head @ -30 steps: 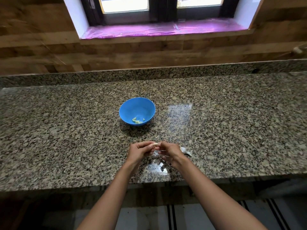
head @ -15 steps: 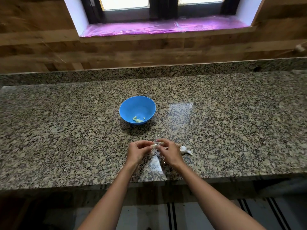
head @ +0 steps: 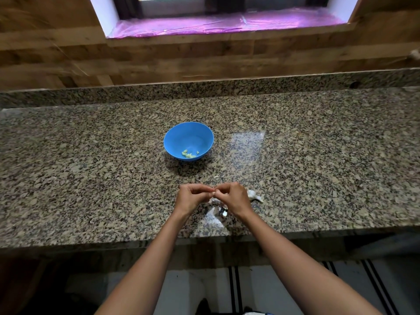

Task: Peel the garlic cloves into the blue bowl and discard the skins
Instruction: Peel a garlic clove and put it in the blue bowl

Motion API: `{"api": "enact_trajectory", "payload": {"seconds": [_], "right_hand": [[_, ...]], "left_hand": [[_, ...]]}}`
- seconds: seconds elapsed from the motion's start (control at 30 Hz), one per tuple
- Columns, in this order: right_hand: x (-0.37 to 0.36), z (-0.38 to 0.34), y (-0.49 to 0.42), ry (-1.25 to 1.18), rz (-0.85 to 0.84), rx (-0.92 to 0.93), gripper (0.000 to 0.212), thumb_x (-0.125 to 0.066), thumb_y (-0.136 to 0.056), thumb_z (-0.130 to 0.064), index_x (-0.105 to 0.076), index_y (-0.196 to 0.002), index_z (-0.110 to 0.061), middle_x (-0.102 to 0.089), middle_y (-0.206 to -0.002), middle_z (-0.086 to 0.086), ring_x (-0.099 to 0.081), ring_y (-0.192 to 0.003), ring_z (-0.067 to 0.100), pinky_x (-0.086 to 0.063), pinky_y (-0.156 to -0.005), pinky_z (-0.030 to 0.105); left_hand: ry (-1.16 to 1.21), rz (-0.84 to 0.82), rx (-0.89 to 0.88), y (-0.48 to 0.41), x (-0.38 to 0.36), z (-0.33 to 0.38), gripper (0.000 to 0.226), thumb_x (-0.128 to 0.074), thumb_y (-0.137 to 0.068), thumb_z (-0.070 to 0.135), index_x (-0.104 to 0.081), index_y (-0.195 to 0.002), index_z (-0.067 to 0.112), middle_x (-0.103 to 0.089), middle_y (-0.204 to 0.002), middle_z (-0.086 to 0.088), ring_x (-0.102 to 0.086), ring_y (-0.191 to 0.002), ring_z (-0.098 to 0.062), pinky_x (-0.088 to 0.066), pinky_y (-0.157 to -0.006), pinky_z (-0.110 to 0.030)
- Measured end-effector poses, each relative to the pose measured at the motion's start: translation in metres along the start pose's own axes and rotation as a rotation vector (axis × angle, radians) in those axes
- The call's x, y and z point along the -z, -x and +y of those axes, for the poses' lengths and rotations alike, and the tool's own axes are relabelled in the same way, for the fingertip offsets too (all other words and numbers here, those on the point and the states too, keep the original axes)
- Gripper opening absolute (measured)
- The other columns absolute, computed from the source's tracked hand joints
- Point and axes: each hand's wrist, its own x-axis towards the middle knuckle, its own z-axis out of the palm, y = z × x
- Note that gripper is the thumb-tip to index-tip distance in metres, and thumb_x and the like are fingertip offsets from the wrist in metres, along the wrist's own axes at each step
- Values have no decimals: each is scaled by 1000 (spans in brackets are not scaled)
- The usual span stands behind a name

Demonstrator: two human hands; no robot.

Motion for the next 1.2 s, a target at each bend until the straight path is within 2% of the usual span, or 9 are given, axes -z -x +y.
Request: {"api": "enact_trajectory", "payload": {"seconds": [0.1, 0.23, 0.43, 0.53, 0.67, 0.8, 0.93, 1.07, 1.2], "right_hand": [[0, 1, 2, -80, 4, -9, 10, -64, -83, -17, -74, -86, -15, -70, -69, 1, -65, -60, 14, -52, -54, 29], [4, 1, 5, -491, 10, -154, 12, -56, -89, -1, -68, -89, -2, -68, -70, 11, -61, -54, 19, -53, -51, 25], [2, -4, 5, -561, -74, -240, 29, -43, -97, -13, -62, -75, -4, -63, -68, 8, -56, -55, 20, -45, -50, 29], [-4, -2, 4, -469, -70, -197, 25, -45, -97, -13, -61, -79, -9, -64, -75, 7, -58, -62, 20, -50, -57, 34], [-4, -2, 2, -408, -75, -190, 24, -39, -94, 0, -56, -102, -14, -62, -88, 2, -58, -67, 15, -50, -52, 31], [-6, 2, -1, -183, 34, -103, 19, -50, -92, -9, -65, -103, -15, -66, -98, -1, -60, -76, 8, -55, -74, 34], [-6, 9, -3, 28, 93, -10, 21, -58, -90, -18, -65, -110, -16, -67, -107, -2, -63, -89, 9, -54, -84, 33], [-10, -4, -1, -224, -84, -33, 32, -70, -82, -27, -65, -111, -16, -67, -100, 4, -66, -84, 15, -58, -72, 32], [-15, -13, -10, -205, 4, -2, 14, -72, -80, -18, -73, -92, -11, -72, -84, 4, -68, -74, 13, -58, -72, 32]], "left_hand": [[38, -4, 26, 1, 0, 0, 14, -68, -77, -7, -73, -83, 5, -72, -85, -12, -68, -77, -18, -57, -73, -26], [320, 53, 135, 0, 6, -1, 15, -64, -78, -9, -70, -89, -2, -71, -84, -15, -67, -72, -20, -57, -70, -26], [601, 146, 232, -1, 5, -7, 16, -62, -81, -8, -67, -96, -6, -71, -83, -18, -70, -68, -21, -59, -68, -29], [569, 204, 228, -3, 0, -13, 15, -64, -82, -3, -67, -96, -5, -72, -84, -19, -70, -68, -22, -59, -68, -29], [505, 232, 222, -7, 0, -16, 16, -64, -81, -5, -67, -97, -5, -71, -90, -19, -68, -74, -23, -59, -66, -25], [420, 240, 221, -6, 4, -17, 19, -64, -79, -10, -68, -96, -3, -71, -91, -15, -67, -75, -22, -58, -65, -22], [252, 322, 213, -10, 13, -21, 17, -67, -79, -6, -69, -96, -3, -72, -87, -13, -68, -75, -20, -58, -67, -21], [278, 212, 244, -10, 13, -15, 11, -66, -81, -4, -70, -89, 2, -72, -83, -16, -68, -69, -20, -59, -66, -24], [55, 144, 171, -11, 9, -13, 10, -69, -82, 7, -72, -91, 2, -71, -77, -13, -63, -62, -13, -55, -60, -20]]}}
